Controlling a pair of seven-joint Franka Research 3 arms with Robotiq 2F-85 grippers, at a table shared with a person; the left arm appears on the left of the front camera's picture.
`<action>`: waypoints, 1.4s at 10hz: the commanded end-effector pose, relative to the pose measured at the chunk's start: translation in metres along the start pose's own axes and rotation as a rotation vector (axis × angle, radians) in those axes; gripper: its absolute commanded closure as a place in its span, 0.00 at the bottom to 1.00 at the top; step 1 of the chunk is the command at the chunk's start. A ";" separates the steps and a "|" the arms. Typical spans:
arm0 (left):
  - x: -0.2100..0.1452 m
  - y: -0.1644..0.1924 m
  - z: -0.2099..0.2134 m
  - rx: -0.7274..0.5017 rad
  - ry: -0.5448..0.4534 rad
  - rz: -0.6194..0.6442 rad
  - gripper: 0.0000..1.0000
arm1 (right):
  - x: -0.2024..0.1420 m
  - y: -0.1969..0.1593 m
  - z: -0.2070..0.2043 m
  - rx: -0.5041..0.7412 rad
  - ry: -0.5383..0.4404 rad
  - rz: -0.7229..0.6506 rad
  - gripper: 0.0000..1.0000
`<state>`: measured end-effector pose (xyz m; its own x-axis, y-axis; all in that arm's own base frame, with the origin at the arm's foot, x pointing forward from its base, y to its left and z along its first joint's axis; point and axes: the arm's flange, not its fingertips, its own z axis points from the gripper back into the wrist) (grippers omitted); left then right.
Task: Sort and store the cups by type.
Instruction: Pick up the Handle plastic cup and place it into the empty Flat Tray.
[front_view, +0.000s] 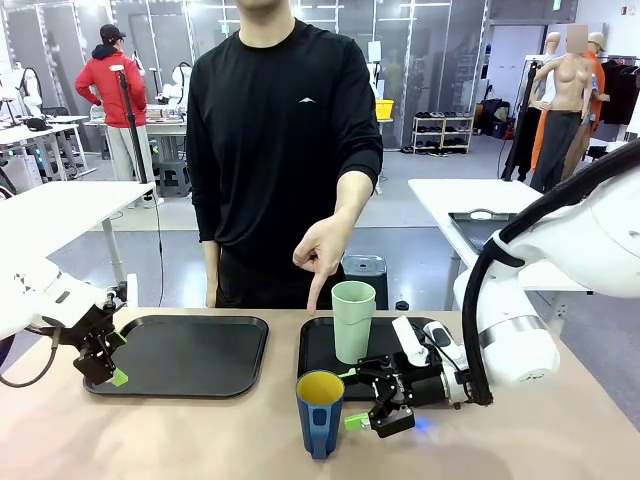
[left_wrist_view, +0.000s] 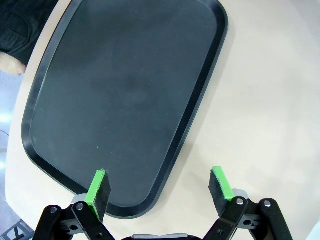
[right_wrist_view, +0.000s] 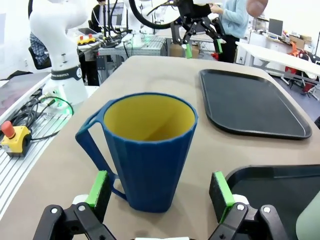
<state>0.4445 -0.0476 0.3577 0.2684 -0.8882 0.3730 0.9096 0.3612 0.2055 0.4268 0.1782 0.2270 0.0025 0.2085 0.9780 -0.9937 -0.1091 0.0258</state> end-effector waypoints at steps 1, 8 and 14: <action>-0.001 0.000 -0.001 0.017 0.015 0.002 0.00 | -0.006 -0.005 -0.008 0.028 -0.034 0.032 0.00; -0.001 0.000 -0.001 0.017 0.015 0.002 0.00 | -0.007 -0.007 -0.036 0.090 -0.049 0.035 0.00; -0.001 0.000 -0.001 0.017 0.015 0.002 0.00 | -0.015 -0.007 -0.053 0.143 -0.089 0.018 0.00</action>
<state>0.4445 -0.0475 0.3577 0.2686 -0.8881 0.3731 0.9095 0.3613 0.2054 0.4252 0.2220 0.2050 0.0318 0.1458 0.9888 -0.9738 -0.2183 0.0635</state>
